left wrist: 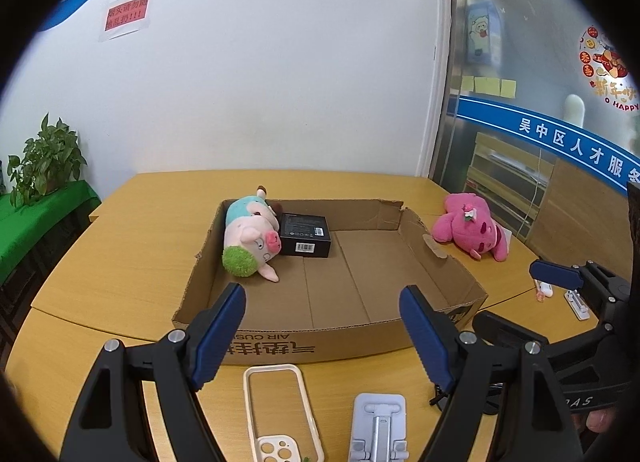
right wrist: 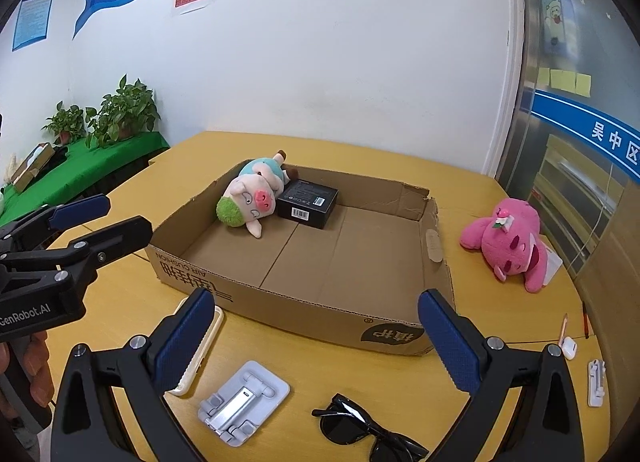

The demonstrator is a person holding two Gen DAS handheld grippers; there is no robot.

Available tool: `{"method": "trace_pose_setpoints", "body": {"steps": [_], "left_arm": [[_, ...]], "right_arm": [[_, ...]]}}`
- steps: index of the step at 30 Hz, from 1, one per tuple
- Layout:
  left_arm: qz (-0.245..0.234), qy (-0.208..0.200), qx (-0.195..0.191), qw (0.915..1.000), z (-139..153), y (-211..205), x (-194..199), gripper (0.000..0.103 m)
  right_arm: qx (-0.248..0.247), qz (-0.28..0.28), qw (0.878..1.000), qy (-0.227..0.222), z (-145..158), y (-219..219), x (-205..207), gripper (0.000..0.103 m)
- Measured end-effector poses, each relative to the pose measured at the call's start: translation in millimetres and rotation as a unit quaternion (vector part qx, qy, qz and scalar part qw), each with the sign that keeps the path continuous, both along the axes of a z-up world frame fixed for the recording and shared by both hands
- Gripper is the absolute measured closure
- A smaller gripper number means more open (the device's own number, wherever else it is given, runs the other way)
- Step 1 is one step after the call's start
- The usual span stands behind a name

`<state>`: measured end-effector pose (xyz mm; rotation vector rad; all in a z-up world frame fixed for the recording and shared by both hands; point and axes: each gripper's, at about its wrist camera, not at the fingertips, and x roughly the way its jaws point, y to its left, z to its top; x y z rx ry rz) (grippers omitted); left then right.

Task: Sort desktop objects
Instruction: 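Withdraw the right tool from the box back over the table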

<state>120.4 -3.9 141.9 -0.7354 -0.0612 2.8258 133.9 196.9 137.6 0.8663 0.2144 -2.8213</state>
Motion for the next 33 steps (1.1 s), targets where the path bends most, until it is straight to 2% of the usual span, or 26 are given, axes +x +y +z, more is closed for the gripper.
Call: {"method": "trace_pose_setpoints", "body": {"steps": [8, 10, 11, 12, 13, 14, 15, 16, 17, 18, 19, 20, 21, 22, 23, 25, 28, 33], "left_arm": [[-0.001, -0.021, 0.011, 0.9997, -14, -9, -2, 0.024], [-0.006, -0.02, 0.01, 0.9997, -16, -10, -1, 0.028], [-0.006, -0.016, 0.006, 0.9998, -17, -10, 0, 0.054], [-0.004, -0.015, 0.002, 0.9999, -18, -10, -1, 0.075], [-0.004, -0.027, 0.004, 0.9996, -20, -11, -4, 0.103], [-0.007, -0.037, 0.012, 0.9992, -22, -12, -7, 0.1], [-0.014, -0.045, 0.021, 0.9987, -24, -14, -9, 0.1], [-0.018, -0.049, 0.021, 0.9984, -26, -14, -10, 0.1], [-0.021, -0.05, 0.021, 0.9983, -27, -13, -11, 0.095], [-0.023, -0.053, 0.022, 0.9981, -28, -13, -11, 0.088], [-0.024, -0.056, 0.024, 0.9978, -30, -13, -11, 0.062], [-0.026, -0.058, 0.026, 0.9977, -31, -13, -10, 0.032], [-0.025, -0.051, 0.03, 0.998, -31, -15, -6, 0.023], [-0.023, -0.041, 0.031, 0.9984, -30, -17, -2, 0.023], [-0.023, -0.036, 0.03, 0.9986, -30, -18, 1, 0.023], [-0.027, -0.036, 0.023, 0.9987, -31, -22, 5, 0.023], [-0.023, -0.042, 0.018, 0.9987, -34, -31, 13, 0.023], [-0.012, -0.066, 0.01, 0.9977, -49, -50, 24, 0.023]], "right_arm": [[-0.01, -0.007, 1.0, 0.003, -2, 1, 0, 0.0], [-0.012, -0.009, 1.0, 0.004, -4, 1, -1, 0.0], [-0.015, -0.009, 1.0, 0.005, -4, 2, 0, 0.0], [-0.017, -0.007, 1.0, 0.007, -5, 3, -1, 0.0], [-0.023, -0.001, 1.0, 0.01, -5, 5, 1, 0.003], [-0.029, 0.004, 0.999, 0.013, -4, 5, 3, 0.017], [-0.035, 0.007, 0.999, 0.011, -4, 6, 3, 0.044], [-0.041, 0.006, 0.999, 0.003, -5, 9, 2, 0.055], [-0.044, 0.007, 0.999, -0.003, -7, 10, 0, 0.059], [-0.046, 0.008, 0.999, -0.008, -8, 12, -1, 0.059], [-0.045, 0.006, 0.999, -0.011, -10, 14, -1, 0.055], [-0.047, 0.004, 0.999, -0.012, -12, 16, 0, 0.038], [-0.052, 0.001, 0.999, -0.011, -13, 19, 2, 0.011], [-0.061, -0.002, 0.998, -0.005, -13, 24, 5, 0.002], [-0.07, -0.004, 0.998, 0.006, -11, 28, 11, 0.0], [-0.084, 0.005, 0.996, 0.03, -7, 37, 24, 0.0], [-0.078, 0.017, 0.995, 0.061, -4, 46, 41, 0.0], [-0.068, 0.03, 0.996, 0.056, -17, 60, 59, 0.0]]}}
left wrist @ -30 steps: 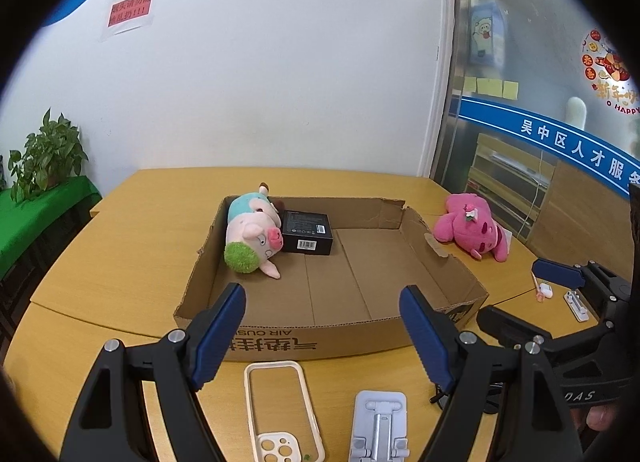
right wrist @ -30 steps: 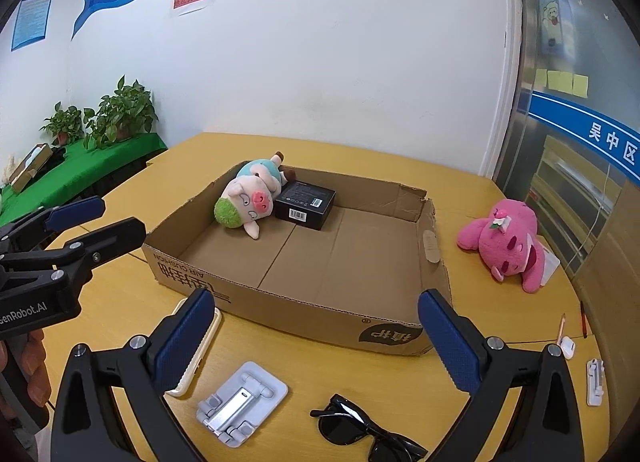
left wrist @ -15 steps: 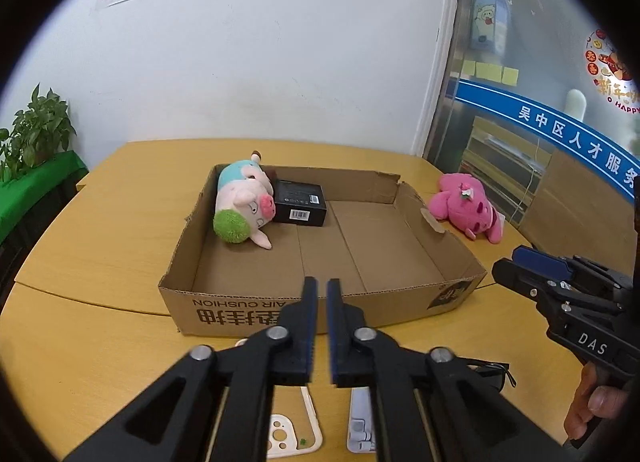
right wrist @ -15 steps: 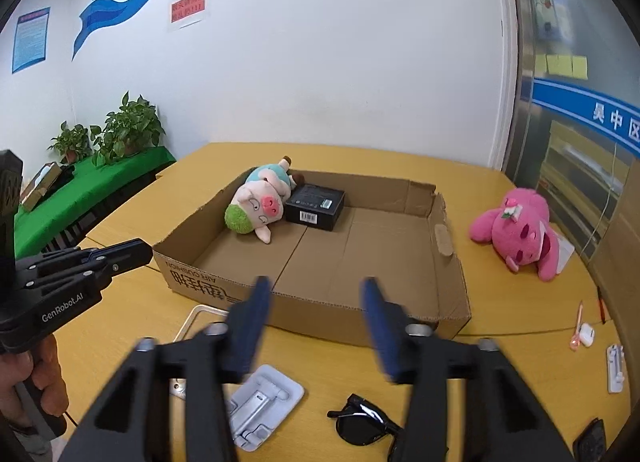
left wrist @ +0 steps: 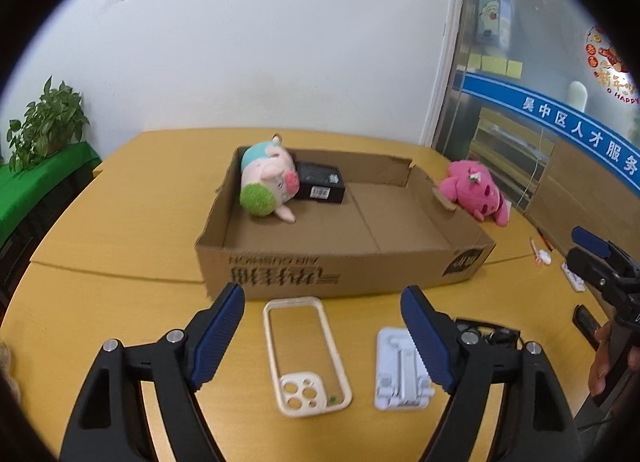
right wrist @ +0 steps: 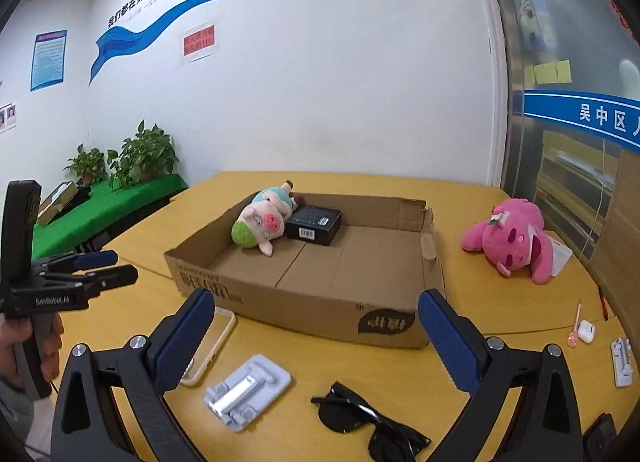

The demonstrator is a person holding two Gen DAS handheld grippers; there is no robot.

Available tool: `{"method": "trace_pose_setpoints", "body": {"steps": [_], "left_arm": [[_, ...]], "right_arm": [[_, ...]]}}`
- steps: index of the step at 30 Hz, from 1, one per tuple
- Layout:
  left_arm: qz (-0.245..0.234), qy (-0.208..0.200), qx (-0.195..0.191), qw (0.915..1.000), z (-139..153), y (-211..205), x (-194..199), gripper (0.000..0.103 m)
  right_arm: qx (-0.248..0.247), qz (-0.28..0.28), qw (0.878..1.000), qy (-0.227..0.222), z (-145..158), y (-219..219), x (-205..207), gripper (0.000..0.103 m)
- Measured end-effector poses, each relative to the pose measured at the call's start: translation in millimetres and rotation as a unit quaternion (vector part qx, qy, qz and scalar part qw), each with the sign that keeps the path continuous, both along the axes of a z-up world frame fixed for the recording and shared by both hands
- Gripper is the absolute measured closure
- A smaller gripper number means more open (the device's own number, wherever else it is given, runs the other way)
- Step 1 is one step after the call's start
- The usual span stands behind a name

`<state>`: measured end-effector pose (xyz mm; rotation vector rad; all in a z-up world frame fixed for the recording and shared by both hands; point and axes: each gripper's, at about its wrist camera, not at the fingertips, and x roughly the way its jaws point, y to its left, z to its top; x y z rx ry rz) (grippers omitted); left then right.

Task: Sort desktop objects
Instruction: 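Withdraw the right tool from the box back over the table, then move the right tool down to the black sunglasses on the table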

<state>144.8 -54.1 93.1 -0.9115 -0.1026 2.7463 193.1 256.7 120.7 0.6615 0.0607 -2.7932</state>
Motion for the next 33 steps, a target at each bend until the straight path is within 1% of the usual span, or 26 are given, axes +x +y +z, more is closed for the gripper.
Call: {"method": "trace_pose_setpoints", "body": {"steps": [3, 5, 7, 9, 11, 12, 14, 16, 19, 22, 24, 27, 28, 30, 33], "left_arm": [[-0.006, -0.021, 0.012, 0.9997, -14, -9, 6, 0.023], [-0.014, -0.042, 0.034, 0.9984, -25, -14, 4, 0.023], [-0.016, -0.076, 0.049, 0.9958, -38, -14, 0, 0.024], [-0.012, -0.09, 0.048, 0.9948, -46, -12, -2, 0.024], [-0.015, -0.105, 0.043, 0.9935, -54, -7, -4, 0.024], [-0.015, -0.109, 0.042, 0.993, -57, -4, -4, 0.024], [-0.019, -0.117, 0.042, 0.992, -61, 3, -4, 0.024], [-0.027, -0.121, 0.043, 0.9914, -64, 9, -3, 0.024], [-0.032, -0.135, 0.045, 0.9893, -72, 17, -3, 0.024], [-0.041, -0.145, 0.046, 0.9875, -78, 25, -3, 0.024], [-0.048, -0.155, 0.045, 0.9857, -81, 30, -5, 0.024], [-0.066, -0.156, 0.043, 0.9846, -81, 40, -8, 0.024], [-0.075, -0.158, 0.047, 0.9835, -82, 45, -11, 0.024], [-0.09, -0.163, 0.055, 0.9809, -84, 55, -15, 0.024], [-0.12, -0.171, 0.07, 0.9753, -86, 75, -23, 0.024]], "right_arm": [[0.001, -0.001, 1.0, -0.014, -15, 9, 8, 0.0], [-0.008, 0.005, 0.999, -0.043, -31, 20, 7, 0.0], [-0.005, -0.001, 0.997, -0.076, -48, 29, 1, 0.0], [0.009, -0.004, 0.994, -0.113, -68, 38, -11, 0.0], [0.033, 0.019, 0.99, -0.139, -91, 51, -28, 0.0], [0.045, 0.026, 0.988, -0.146, -97, 55, -34, 0.0], [0.087, 0.053, 0.978, -0.184, -116, 60, -52, 0.0], [0.102, 0.074, 0.968, -0.218, -131, 61, -60, 0.0], [0.087, 0.102, 0.958, -0.255, -149, 51, -59, 0.0], [0.057, 0.137, 0.952, -0.267, -156, 35, -39, 0.001], [0.054, 0.141, 0.954, -0.26, -153, 30, -27, 0.001], [0.061, 0.113, 0.965, -0.227, -140, 37, -12, 0.0], [0.063, 0.095, 0.968, -0.222, -138, 42, -12, 0.0], [0.057, 0.065, 0.967, -0.238, -141, 51, -18, 0.0], [0.03, 0.06, 0.965, -0.253, -148, 41, -23, 0.001]]}}
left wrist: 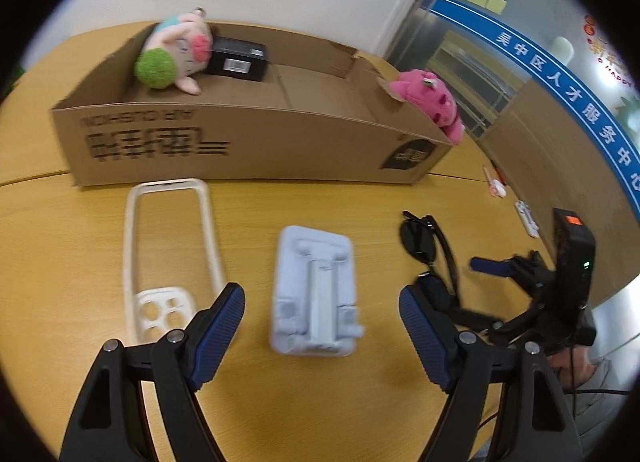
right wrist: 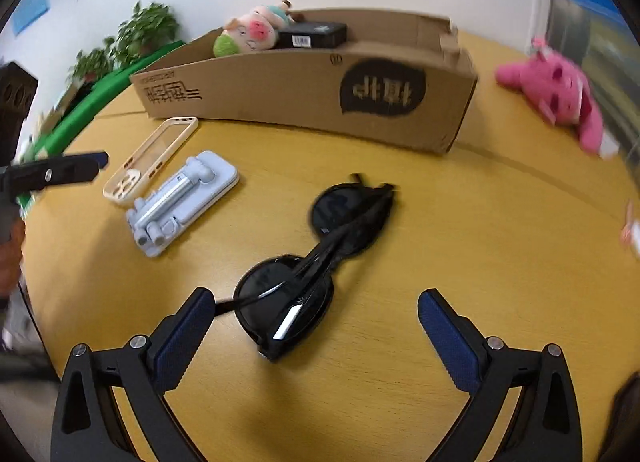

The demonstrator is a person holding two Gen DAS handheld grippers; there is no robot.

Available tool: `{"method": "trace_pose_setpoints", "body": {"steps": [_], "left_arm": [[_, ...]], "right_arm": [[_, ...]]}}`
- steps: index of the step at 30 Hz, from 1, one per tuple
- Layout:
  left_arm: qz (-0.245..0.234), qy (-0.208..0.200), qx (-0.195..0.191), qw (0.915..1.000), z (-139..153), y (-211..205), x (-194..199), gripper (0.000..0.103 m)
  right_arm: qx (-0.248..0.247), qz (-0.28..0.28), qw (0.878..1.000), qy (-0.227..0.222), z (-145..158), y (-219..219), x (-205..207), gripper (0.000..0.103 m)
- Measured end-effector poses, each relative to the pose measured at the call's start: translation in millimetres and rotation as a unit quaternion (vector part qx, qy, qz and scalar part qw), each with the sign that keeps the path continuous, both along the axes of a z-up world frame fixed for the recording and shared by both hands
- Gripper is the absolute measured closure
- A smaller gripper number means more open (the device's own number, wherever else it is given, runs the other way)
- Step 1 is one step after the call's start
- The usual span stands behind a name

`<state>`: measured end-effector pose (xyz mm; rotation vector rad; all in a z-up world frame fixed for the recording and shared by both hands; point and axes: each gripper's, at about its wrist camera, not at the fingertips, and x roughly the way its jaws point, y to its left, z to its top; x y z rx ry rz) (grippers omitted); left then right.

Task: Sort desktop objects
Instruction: 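Move the right tool down to the black sunglasses on the table, then close the right gripper on the sunglasses and lift them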

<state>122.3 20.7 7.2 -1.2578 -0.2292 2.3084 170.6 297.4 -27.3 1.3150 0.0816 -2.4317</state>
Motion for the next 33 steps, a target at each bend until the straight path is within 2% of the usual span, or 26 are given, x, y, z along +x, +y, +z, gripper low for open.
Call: {"method": "trace_pose_setpoints", "body": {"steps": [5, 7, 10, 12, 14, 15, 19, 23, 25, 27, 29, 33], "left_arm": [[-0.012, -0.015, 0.019, 0.9996, -2, 21, -12, 0.024], [-0.012, -0.013, 0.018, 0.9997, -1, 21, -11, 0.024], [-0.01, -0.012, 0.01, 0.9998, -2, 19, -8, 0.024], [-0.007, -0.017, 0.011, 0.9998, -5, 16, -8, 0.024], [-0.006, -0.023, 0.011, 0.9996, -8, 16, -10, 0.024], [-0.007, -0.026, 0.013, 0.9995, -10, 17, -11, 0.024], [-0.019, -0.037, 0.028, 0.9987, -12, 26, -16, 0.024], [-0.038, -0.044, 0.042, 0.9975, -13, 37, -19, 0.024], [-0.041, -0.049, 0.043, 0.997, -16, 41, -22, 0.024], [-0.043, -0.059, 0.048, 0.9962, -19, 44, -23, 0.024], [-0.047, -0.063, 0.056, 0.9953, -21, 45, -22, 0.024], [-0.051, -0.072, 0.062, 0.9941, -27, 52, -23, 0.024]], "right_arm": [[0.014, -0.037, 0.999, -0.01, -15, -20, -15, 0.002], [0.034, -0.035, 0.999, 0.001, -17, -23, -12, 0.005], [0.064, -0.026, 0.998, 0.004, -20, -12, -3, 0.006], [0.058, -0.034, 0.998, -0.001, -20, 7, 4, 0.006], [0.029, -0.048, 0.998, -0.014, -18, 22, 4, 0.006], [-0.005, -0.058, 0.998, -0.025, -16, 33, 3, 0.006], [-0.185, -0.074, 0.979, -0.049, -3, 63, -5, 0.005], [-0.23, -0.09, 0.968, -0.049, 0, 73, -24, 0.006], [-0.216, -0.088, 0.97, -0.064, -10, 71, -37, 0.02], [-0.2, -0.095, 0.97, -0.097, -24, 64, -47, 0.072], [-0.217, -0.1, 0.965, -0.105, -30, 67, -47, 0.081], [-0.223, -0.107, 0.964, -0.101, -32, 66, -43, 0.089]]}}
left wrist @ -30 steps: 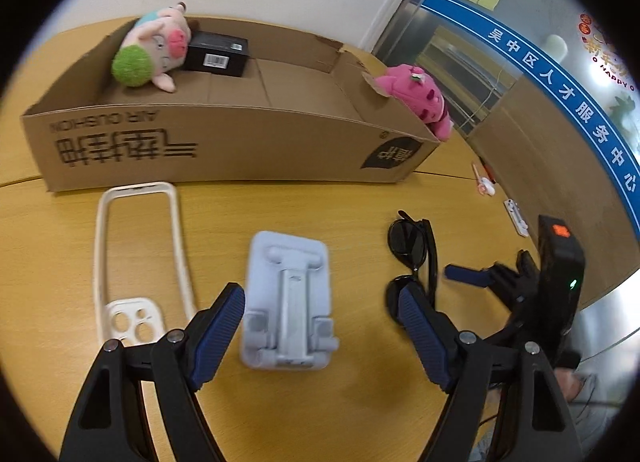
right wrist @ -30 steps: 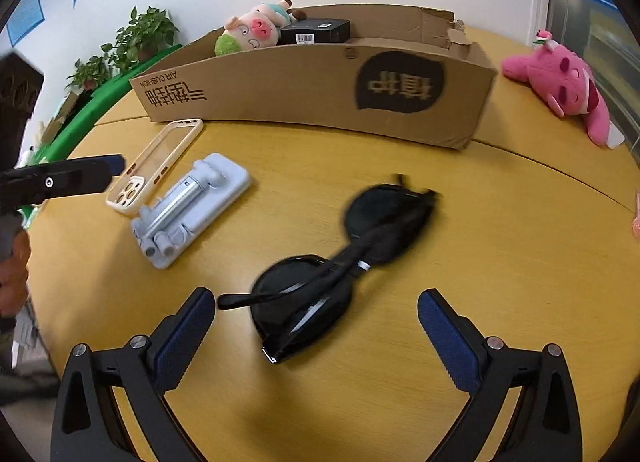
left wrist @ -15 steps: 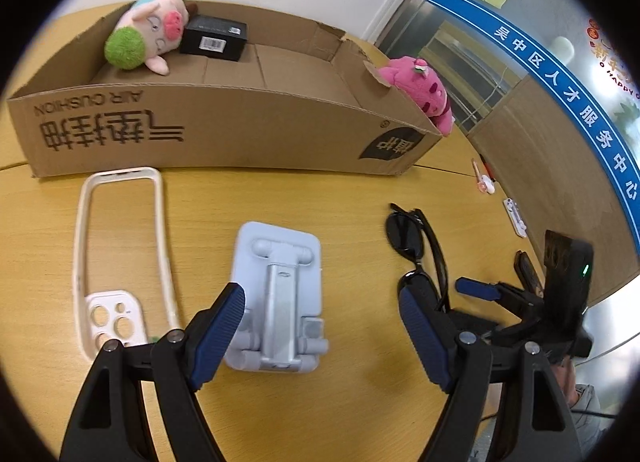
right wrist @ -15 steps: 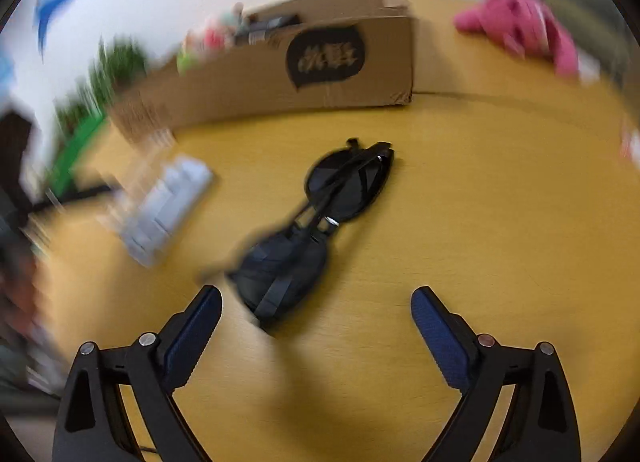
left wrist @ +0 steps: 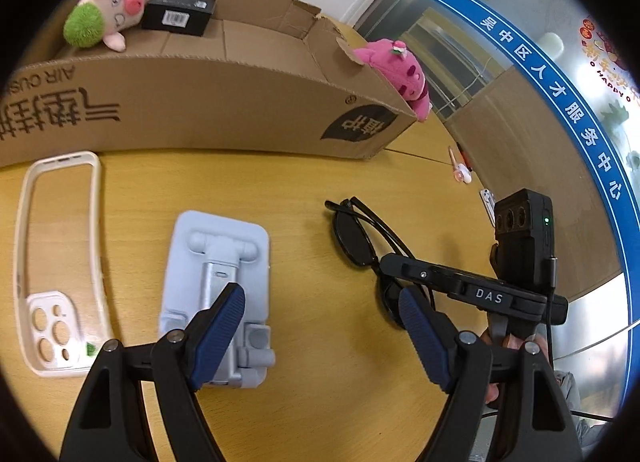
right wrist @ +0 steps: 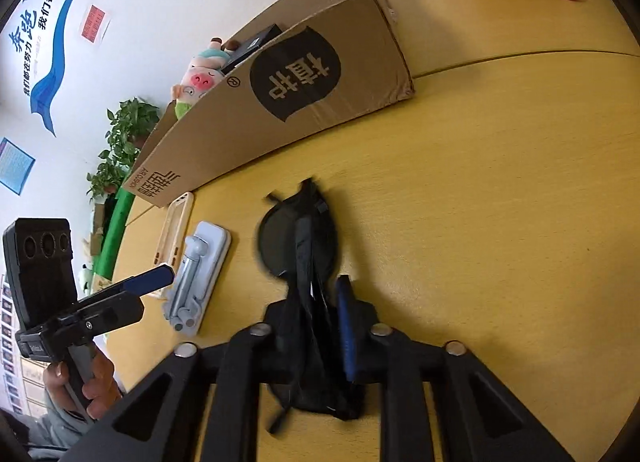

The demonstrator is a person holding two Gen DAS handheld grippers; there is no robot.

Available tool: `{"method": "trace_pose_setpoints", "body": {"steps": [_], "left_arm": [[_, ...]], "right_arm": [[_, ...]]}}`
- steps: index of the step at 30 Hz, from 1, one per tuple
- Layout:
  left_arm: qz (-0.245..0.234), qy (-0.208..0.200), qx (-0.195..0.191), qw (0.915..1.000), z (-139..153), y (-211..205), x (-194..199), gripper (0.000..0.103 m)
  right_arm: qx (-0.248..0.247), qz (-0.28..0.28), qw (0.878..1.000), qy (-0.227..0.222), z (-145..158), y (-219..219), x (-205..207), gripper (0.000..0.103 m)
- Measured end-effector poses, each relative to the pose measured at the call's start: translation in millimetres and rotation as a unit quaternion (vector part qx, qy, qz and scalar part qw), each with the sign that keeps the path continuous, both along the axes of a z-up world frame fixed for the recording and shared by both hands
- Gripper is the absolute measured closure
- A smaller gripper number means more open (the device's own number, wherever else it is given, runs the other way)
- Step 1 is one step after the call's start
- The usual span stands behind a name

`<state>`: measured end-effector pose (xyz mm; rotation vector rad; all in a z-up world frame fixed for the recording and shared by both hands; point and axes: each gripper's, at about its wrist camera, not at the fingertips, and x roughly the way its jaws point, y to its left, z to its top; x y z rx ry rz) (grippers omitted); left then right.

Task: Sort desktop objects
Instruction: 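Close the right gripper on the sunglasses and lift them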

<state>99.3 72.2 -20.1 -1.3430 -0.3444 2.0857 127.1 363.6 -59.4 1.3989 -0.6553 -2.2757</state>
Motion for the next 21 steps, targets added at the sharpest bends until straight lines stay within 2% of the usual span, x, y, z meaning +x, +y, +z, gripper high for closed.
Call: {"method": "trace_pose_setpoints", "body": {"steps": [3, 6, 9, 12, 13, 14, 17, 18, 20, 21], "left_arm": [[-0.013, -0.016, 0.027, 0.9994, -5, 7, -6, 0.024], [-0.024, -0.049, 0.065, 0.9964, -16, 16, -16, 0.025], [-0.023, -0.044, 0.06, 0.997, -18, 27, -21, 0.026], [-0.024, -0.056, 0.086, 0.9944, -19, 29, -23, 0.027], [-0.025, -0.057, 0.091, 0.9939, -19, 30, -23, 0.033], [-0.025, -0.062, 0.094, 0.9934, -20, 30, -23, 0.043], [-0.029, -0.093, 0.108, 0.9893, -27, 31, -25, 0.065], [-0.028, -0.095, 0.123, 0.9875, -27, 29, -25, 0.067], [-0.023, -0.085, 0.134, 0.9871, -20, 26, -23, 0.086], [-0.02, -0.075, 0.135, 0.9877, -15, 25, -22, 0.091]], "right_arm": [[-0.017, -0.008, 1.0, 0.001, 0, 1, 8, 0.091], [-0.055, -0.025, 0.998, 0.004, -1, 5, 17, 0.091], [-0.089, -0.032, 0.995, 0.004, -3, 5, 24, 0.091], [-0.137, -0.031, 0.99, 0.0, -6, 7, 31, 0.091], [-0.153, -0.028, 0.988, 0.003, -5, 6, 32, 0.091], [-0.163, -0.023, 0.986, 0.007, -4, 4, 33, 0.091], [-0.182, -0.006, 0.983, 0.023, 6, -4, 35, 0.091], [-0.18, -0.003, 0.983, 0.025, 8, -6, 36, 0.091], [-0.182, 0.005, 0.983, 0.028, 12, -5, 39, 0.091], [-0.18, 0.008, 0.983, 0.032, 15, -7, 38, 0.091]]}}
